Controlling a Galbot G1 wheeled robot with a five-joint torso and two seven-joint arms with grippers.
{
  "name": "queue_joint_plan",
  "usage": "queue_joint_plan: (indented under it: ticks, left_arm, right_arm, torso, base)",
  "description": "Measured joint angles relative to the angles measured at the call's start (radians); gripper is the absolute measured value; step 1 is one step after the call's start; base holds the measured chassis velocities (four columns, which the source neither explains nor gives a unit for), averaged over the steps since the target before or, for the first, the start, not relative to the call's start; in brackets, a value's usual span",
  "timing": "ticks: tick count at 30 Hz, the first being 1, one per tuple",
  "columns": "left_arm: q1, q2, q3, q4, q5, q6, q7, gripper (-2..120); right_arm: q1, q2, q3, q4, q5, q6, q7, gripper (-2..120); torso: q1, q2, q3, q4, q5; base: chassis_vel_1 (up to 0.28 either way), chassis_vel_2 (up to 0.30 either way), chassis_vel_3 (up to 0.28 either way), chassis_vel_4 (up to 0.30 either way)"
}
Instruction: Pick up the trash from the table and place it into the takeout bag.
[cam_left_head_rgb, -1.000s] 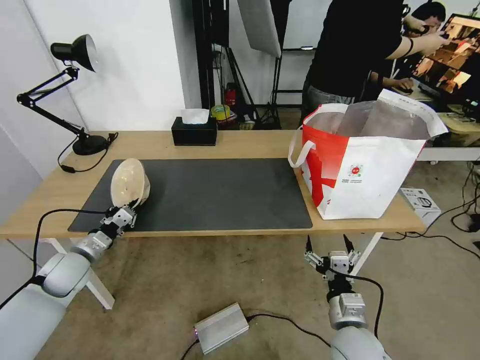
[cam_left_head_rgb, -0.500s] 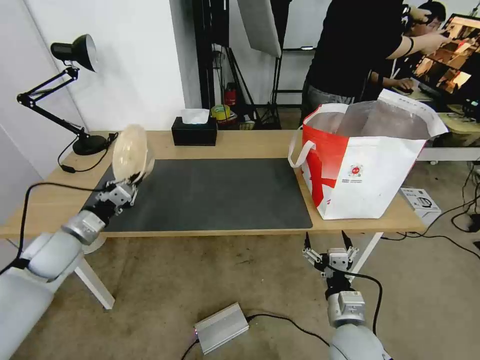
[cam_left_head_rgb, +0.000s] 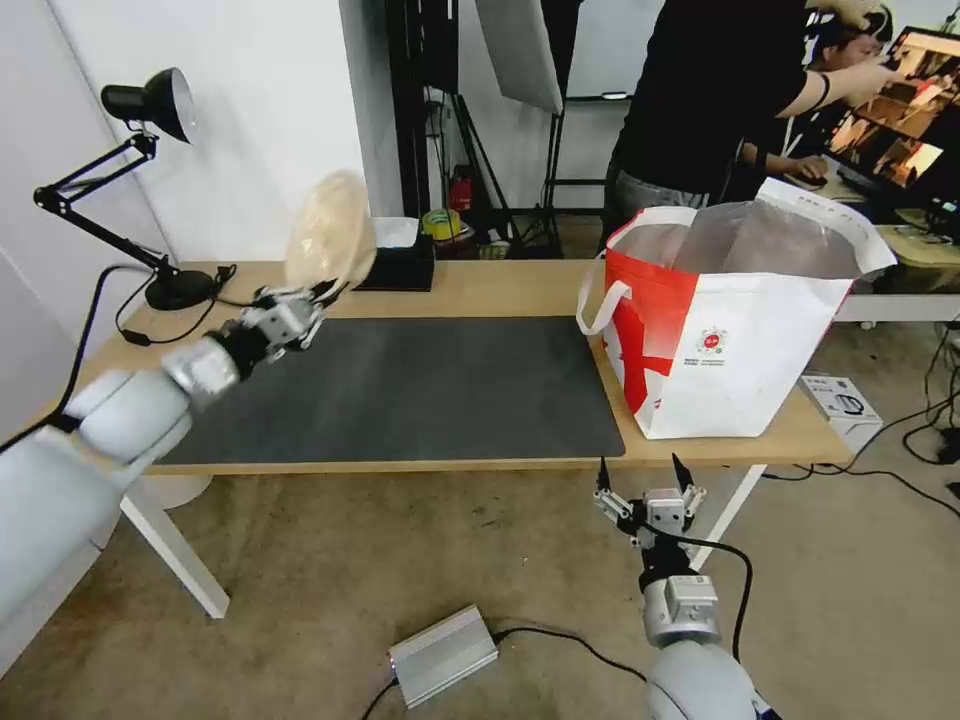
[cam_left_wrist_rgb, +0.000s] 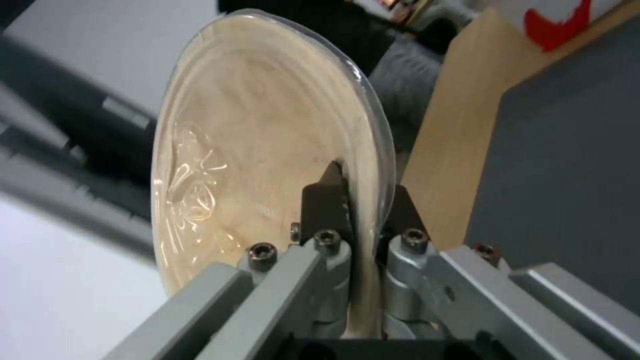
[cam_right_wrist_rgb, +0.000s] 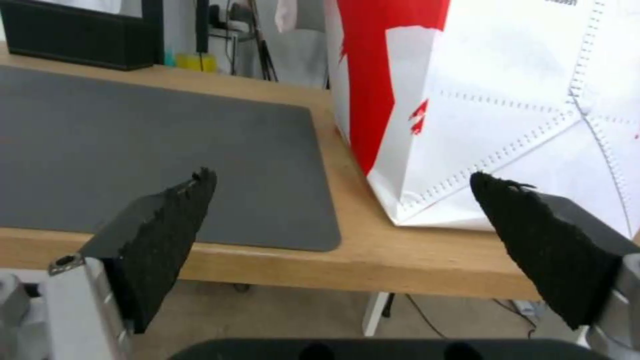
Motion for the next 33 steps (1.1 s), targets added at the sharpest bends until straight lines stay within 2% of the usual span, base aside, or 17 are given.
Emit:
queue_joint_plan:
  ticks: [1,5,6,9,10,14,15,19,20,25,33]
  left_arm:
    - [0.0,0.0,0.0,0.0,0.0,0.0,0.0,1]
    - [-0.162,-0.065,0.151,0.077,0.005,-0.022,0.035,1]
    - [-0.162,-0.065,0.151,0.077,0.005,-0.022,0.035,1]
    - [-0.256,-0.127,0.246,0.142,0.018,-0.033,0.053,1]
    - [-0.256,-0.127,0.246,0.142,0.018,-0.033,0.053,1]
    - [-0.414,-0.231,0.386,0.255,0.045,-0.066,0.09,1]
    - [-0.414,-0.231,0.386,0.255,0.045,-0.066,0.09,1]
    - [-0.54,-0.327,0.498,0.337,0.063,-0.077,0.104,1]
    - [-0.54,-0.327,0.498,0.337,0.063,-0.077,0.104,1]
    - [-0.594,-0.433,0.544,0.392,0.1,-0.077,0.115,1]
    - [-0.601,-0.534,0.514,0.421,0.193,-0.047,0.127,1]
  right_arm:
    - [0.0,0.0,0.0,0.0,0.0,0.0,0.0,98]
    - [0.004,0.0,-0.005,-0.001,-0.003,-0.002,-0.001,98]
    - [0.004,0.0,-0.005,-0.001,-0.003,-0.002,-0.001,98]
    - [0.008,0.001,-0.011,-0.005,-0.006,-0.003,-0.002,98]
    - [0.008,0.001,-0.011,-0.005,-0.006,-0.003,-0.002,98]
    - [0.006,0.009,-0.01,-0.006,-0.011,-0.003,-0.002,98]
    - [0.006,0.009,-0.01,-0.006,-0.011,-0.003,-0.002,98]
    - [0.004,0.016,-0.01,-0.006,-0.015,-0.003,-0.003,98]
    - [0.004,0.016,-0.01,-0.006,-0.015,-0.003,-0.003,98]
    - [-0.006,0.019,-0.008,-0.007,-0.02,-0.003,-0.004,97]
    - [-0.035,0.027,0.007,-0.009,-0.032,-0.002,-0.004,97]
  torso:
    - [0.0,0.0,0.0,0.0,0.0]
    - [0.0,0.0,0.0,-0.0003,0.0003]
    - [0.0,0.0,0.0,-0.0003,0.0003]
    - [0.0,0.0,0.0,0.0,0.0]
    - [0.0,0.0,0.0,0.0,0.0]
    - [0.0,0.0,0.0,-0.0002,0.0002]
    - [0.0,0.0,0.0,-0.0002,0.0002]
    - [0.0,0.0,0.0,-0.0002,0.0006]
    - [0.0,0.0,0.0,-0.0002,0.0006]
    - [0.0,0.0,0.0,-0.0003,0.0005]
    - [0.0,0.0,0.0,-0.0003,0.0002]
  base:
    - [0.0,0.0,0.0,0.0]
    - [0.0,0.0,0.0,0.0]
    - [0.0,0.0,0.0,0.0]
    - [0.0,0.0,0.0,0.0]
    - [0.0,0.0,0.0,0.0]
    - [0.0,0.0,0.0,0.0]
    - [0.0,0.0,0.0,0.0]
    - [0.0,0.0,0.0,0.0]
    - [0.0,0.0,0.0,0.0]
    - [0.0,0.0,0.0,0.0]
    - [0.0,0.0,0.0,0.0]
